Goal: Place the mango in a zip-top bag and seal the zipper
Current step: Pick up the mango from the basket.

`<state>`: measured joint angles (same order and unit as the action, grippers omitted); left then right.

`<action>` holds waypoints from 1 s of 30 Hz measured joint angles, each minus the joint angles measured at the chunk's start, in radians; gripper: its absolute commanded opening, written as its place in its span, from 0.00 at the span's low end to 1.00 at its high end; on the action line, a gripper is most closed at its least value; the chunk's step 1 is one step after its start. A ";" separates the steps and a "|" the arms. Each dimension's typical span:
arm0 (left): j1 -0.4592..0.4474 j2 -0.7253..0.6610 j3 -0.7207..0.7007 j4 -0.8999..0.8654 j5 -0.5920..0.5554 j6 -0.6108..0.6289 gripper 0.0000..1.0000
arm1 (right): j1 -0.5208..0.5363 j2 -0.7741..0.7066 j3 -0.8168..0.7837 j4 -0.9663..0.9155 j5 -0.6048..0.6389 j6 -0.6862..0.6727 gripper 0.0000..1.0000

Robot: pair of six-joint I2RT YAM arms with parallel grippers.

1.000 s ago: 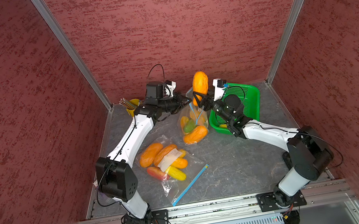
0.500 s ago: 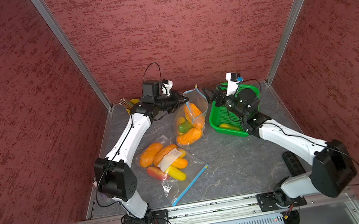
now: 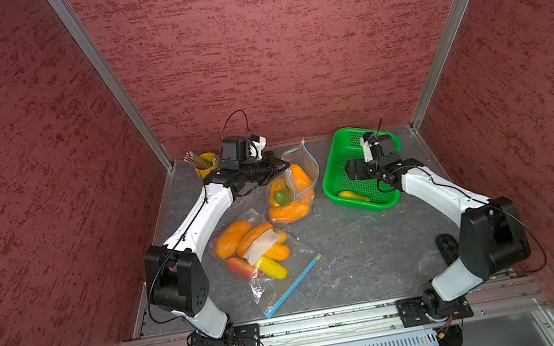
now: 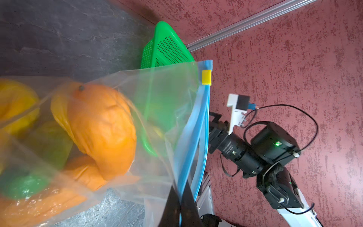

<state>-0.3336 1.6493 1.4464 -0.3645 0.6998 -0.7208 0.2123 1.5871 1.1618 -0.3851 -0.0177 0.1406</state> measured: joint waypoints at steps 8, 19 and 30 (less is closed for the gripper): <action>-0.026 0.000 0.003 0.068 0.010 -0.024 0.01 | -0.008 0.108 0.065 -0.135 -0.009 -0.173 0.99; -0.032 0.000 0.003 0.081 0.017 -0.032 0.01 | -0.011 0.251 0.123 -0.196 -0.120 -0.257 0.99; -0.032 0.000 0.003 0.072 0.017 -0.031 0.01 | -0.011 0.340 0.157 -0.204 -0.005 -0.251 0.91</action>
<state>-0.3660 1.6493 1.4498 -0.2924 0.7166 -0.7513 0.2008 1.9266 1.3190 -0.5892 -0.0231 -0.1108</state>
